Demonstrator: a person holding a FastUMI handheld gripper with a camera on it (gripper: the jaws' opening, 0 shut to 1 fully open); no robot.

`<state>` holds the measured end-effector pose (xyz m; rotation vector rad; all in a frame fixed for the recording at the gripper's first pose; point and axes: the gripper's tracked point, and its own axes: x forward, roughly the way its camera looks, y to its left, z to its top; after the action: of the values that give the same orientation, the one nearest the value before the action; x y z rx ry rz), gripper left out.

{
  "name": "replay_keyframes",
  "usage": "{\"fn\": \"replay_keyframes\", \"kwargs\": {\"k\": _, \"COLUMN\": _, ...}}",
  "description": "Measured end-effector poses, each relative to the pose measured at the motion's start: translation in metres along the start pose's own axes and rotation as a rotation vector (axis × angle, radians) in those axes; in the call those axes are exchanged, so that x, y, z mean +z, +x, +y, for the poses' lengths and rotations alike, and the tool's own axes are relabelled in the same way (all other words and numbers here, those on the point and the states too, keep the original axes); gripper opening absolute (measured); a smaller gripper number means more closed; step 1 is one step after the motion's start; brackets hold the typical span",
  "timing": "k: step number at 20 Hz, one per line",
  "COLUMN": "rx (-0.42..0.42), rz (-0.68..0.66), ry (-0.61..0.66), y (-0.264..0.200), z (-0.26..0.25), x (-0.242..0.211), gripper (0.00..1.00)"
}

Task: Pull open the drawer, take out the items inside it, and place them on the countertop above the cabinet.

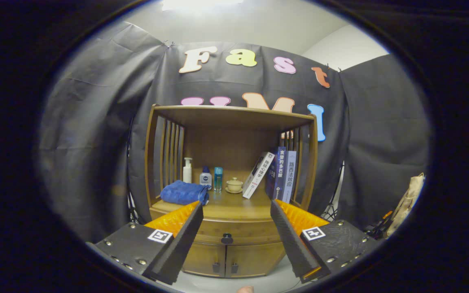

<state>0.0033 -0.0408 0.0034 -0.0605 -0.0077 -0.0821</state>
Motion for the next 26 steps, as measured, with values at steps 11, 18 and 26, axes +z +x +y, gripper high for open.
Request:
{"fn": "replay_keyframes", "kwargs": {"k": 11, "rx": -0.028, "rz": 0.003, "ry": 0.018, "y": 0.049, "z": -0.005, "x": -0.007, "gripper": 1.0}}
{"fn": "replay_keyframes", "kwargs": {"k": 18, "rx": -0.02, "rz": 0.058, "ry": 0.036, "y": 0.105, "z": 0.005, "x": -0.042, "gripper": 1.0}}
{"fn": "replay_keyframes", "kwargs": {"k": 26, "rx": 0.032, "rz": 0.116, "ry": -0.012, "y": 0.155, "z": 0.026, "x": -0.117, "gripper": 1.0}}
